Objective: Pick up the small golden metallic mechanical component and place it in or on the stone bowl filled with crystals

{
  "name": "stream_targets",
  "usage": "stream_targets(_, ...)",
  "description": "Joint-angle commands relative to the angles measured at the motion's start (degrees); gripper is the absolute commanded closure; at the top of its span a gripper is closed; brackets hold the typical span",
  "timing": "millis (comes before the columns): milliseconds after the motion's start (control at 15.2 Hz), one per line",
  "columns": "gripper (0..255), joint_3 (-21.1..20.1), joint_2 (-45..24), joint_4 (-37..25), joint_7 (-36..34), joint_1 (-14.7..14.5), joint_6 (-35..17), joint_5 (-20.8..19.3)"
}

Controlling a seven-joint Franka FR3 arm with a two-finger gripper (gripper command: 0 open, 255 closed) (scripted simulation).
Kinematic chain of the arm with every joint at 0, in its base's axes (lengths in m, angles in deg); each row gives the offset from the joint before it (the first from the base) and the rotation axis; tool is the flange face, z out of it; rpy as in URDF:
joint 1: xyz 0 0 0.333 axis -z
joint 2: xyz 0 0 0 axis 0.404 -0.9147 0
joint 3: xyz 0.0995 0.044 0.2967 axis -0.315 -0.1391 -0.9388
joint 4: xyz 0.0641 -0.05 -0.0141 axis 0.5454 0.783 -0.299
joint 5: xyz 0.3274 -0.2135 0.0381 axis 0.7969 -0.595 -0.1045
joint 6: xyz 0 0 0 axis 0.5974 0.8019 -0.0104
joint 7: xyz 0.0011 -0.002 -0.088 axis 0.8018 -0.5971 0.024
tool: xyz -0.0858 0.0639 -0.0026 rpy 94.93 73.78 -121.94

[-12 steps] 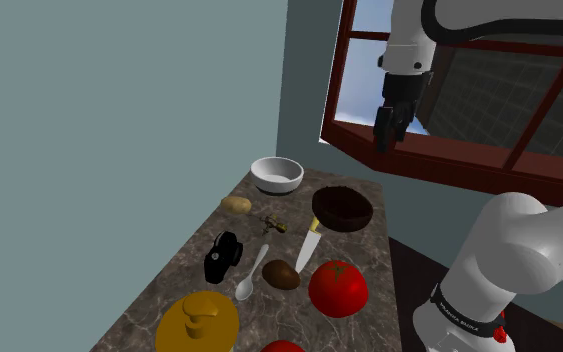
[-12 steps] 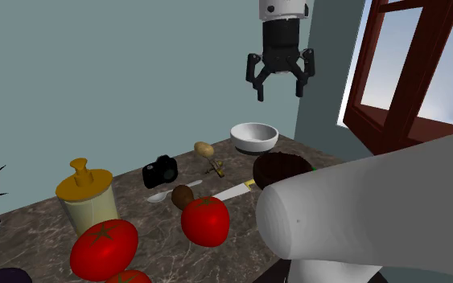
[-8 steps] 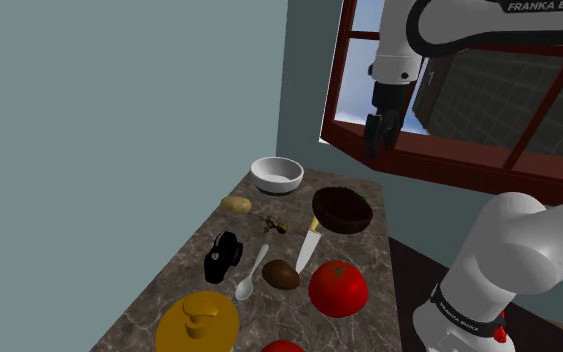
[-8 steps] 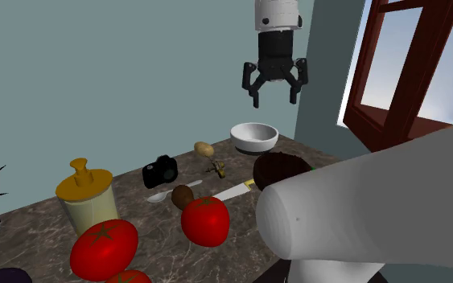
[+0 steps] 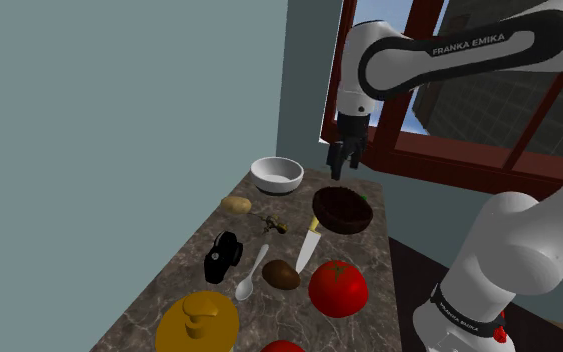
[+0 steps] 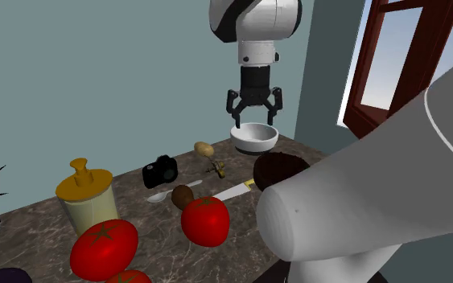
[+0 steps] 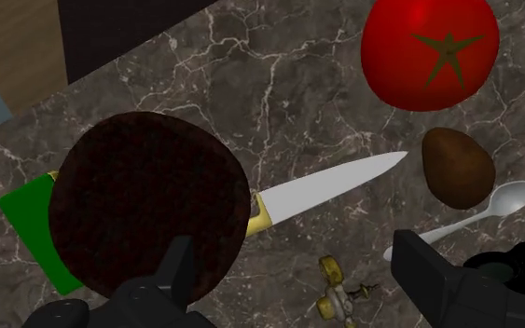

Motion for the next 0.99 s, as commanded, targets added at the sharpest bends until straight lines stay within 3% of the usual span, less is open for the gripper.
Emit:
stream_targets(0, 0, 0.1, -3.7, -0.2, 0.2, -0.3, -4.0, 0.6)
stream_targets(462, 0, -0.3, -18.1, -2.6, 0.7, -1.8, -16.9, 3.1)
stream_targets(924, 0, -1.1, -33.4, -9.0, 2.0, -3.1, -26.9, 6.1)
